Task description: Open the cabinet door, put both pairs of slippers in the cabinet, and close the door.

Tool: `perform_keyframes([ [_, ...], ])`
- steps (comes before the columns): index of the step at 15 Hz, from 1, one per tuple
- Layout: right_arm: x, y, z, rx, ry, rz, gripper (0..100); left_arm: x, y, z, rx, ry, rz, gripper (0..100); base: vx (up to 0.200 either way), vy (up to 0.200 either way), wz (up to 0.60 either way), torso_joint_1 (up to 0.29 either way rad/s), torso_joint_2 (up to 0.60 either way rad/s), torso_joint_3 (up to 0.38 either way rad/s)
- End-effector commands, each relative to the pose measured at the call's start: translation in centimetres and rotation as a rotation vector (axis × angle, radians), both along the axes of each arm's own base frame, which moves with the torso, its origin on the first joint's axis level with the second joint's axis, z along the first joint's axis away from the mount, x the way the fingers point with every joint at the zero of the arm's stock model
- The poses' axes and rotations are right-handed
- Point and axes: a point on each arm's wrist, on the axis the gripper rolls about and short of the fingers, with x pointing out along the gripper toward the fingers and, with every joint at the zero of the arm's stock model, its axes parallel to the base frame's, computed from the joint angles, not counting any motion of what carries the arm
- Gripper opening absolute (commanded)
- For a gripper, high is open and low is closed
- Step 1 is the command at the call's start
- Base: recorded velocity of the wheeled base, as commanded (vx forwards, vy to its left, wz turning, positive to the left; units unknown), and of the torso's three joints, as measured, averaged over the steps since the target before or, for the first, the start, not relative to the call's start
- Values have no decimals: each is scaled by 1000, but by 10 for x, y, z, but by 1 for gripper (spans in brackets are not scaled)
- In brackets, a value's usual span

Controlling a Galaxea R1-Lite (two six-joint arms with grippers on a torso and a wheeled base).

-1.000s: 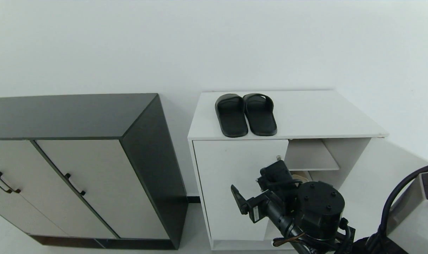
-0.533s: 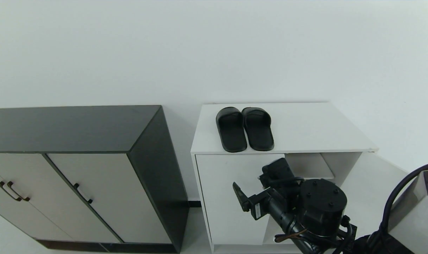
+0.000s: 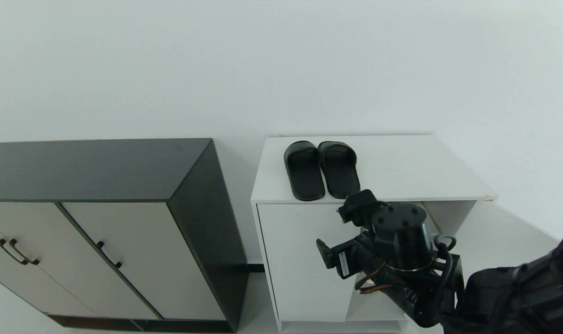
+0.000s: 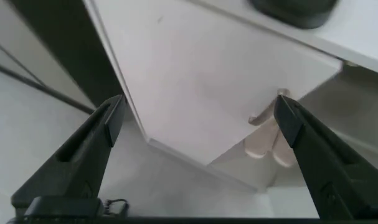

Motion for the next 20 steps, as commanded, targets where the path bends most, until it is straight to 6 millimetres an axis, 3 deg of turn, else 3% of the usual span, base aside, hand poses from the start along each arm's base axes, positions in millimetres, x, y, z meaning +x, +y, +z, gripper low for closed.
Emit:
perform_keyframes([
  [1,1,5,56,188,-22,-86,100,0,0,0,0,1,1,0,0,0,0,0,0,0],
  [5,5,11,60,176,-4,-182,100,0,0,0,1,1,-1,0,0,0,0,0,0,0],
  [12,10,16,52,162,-5,-193,100,0,0,0,1,1,-1,0,200,0,0,0,2,1],
  [17,24,35,29,135,-31,-176,100,0,0,0,0,1,-1,0,200,0,0,5,3,3],
  [20,36,45,15,114,-55,-169,100,0,0,0,0,1,-1,0,0,0,0,0,0,0],
])
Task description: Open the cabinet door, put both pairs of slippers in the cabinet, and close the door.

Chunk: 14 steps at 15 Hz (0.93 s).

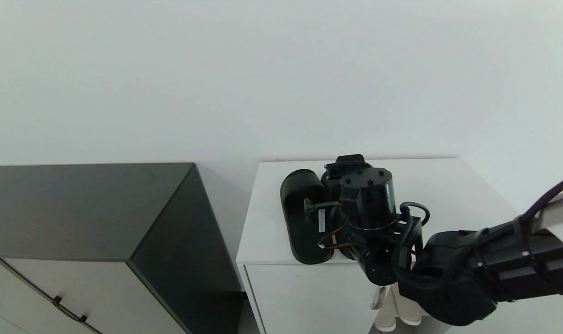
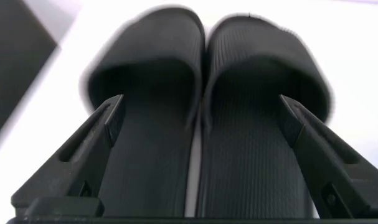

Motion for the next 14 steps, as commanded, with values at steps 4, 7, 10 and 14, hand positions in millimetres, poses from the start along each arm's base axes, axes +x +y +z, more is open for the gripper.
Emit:
perform_keyframes([
  [4,29,9,-27,-35,25,-33,100,0,0,0,0,0,-1,0,0,0,0,0,0,0],
  [7,53,12,-31,-16,11,-68,100,0,0,0,0,0,-1,0,0,0,0,0,0,0],
  [10,66,17,-35,-5,2,-71,100,0,0,0,0,0,1,0,0,0,0,0,0,0],
  [14,77,20,-34,-7,-16,-79,0,0,0,0,0,0,-1,0,0,0,0,0,0,0],
])
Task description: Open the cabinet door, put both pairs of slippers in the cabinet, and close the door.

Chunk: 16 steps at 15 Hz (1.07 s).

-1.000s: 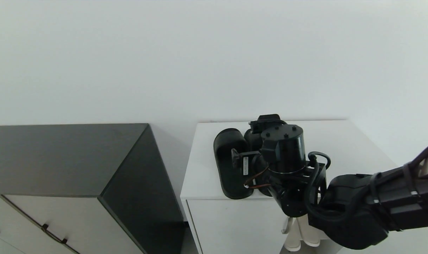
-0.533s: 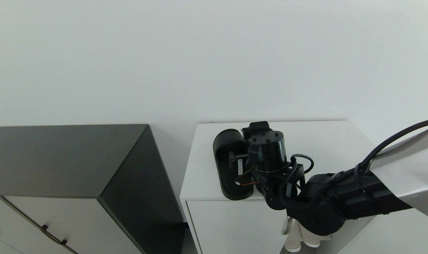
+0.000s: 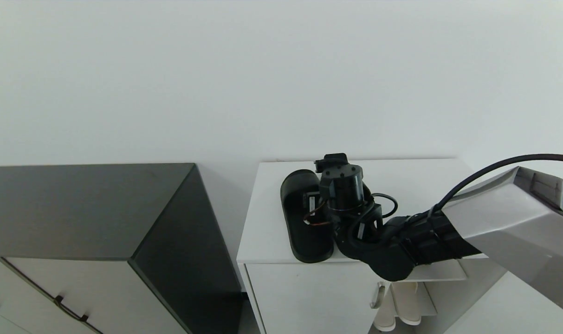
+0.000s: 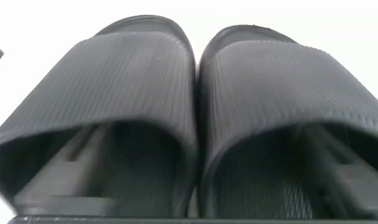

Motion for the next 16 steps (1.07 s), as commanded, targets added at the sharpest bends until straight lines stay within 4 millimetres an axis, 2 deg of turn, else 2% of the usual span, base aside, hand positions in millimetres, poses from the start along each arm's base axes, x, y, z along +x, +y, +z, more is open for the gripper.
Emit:
perform_keyframes([
  [1,4,2,-7,-7,7,-2,0,0,0,0,0,1,1,0,0,0,0,0,0,0],
  [5,1,0,5,16,-23,-6,0,0,0,0,0,1,-1,0,0,0,0,0,0,0],
  [8,-15,-5,25,29,-45,20,0,0,0,0,0,1,1,0,0,0,0,0,0,0],
  [9,-35,-9,36,26,-44,70,0,0,0,0,0,1,-1,0,0,0,0,0,0,0],
  [12,-83,-29,43,4,0,232,0,0,0,0,-1,1,1,0,0,0,0,0,0,0],
  [15,-113,-59,44,2,37,344,0,0,0,0,0,1,1,0,0,0,0,0,0,0],
  [16,-115,-62,42,-4,44,347,0,0,0,0,0,1,1,0,0,0,0,0,0,0],
])
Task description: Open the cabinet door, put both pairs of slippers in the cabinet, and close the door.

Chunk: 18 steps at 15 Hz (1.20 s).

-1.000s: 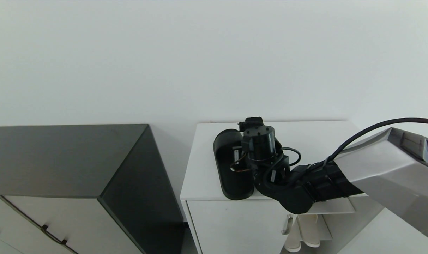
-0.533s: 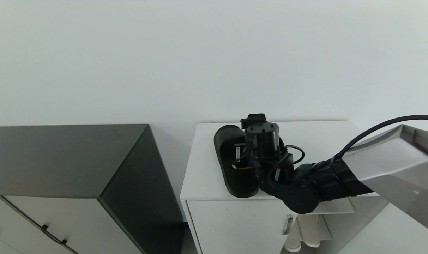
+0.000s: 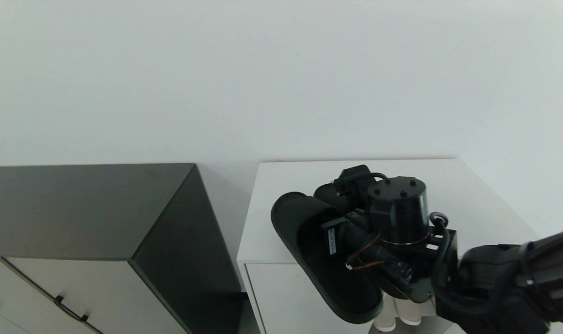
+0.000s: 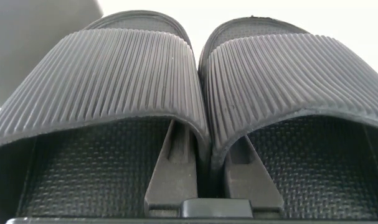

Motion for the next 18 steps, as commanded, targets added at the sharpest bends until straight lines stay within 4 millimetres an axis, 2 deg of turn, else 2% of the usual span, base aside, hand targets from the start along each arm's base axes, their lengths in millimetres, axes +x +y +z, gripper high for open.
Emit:
perform_keyframes([
  [1,-18,-17,15,26,-18,22,0,0,0,0,0,1,0,0,0,0,0,0,0,0],
  [9,-12,-11,5,3,-1,17,0,0,0,0,-1,1,0,0,0,0,0,0,0,0],
  [18,-9,-8,0,4,-3,13,0,0,0,0,-1,1,2,0,-200,0,0,0,4,3],
])
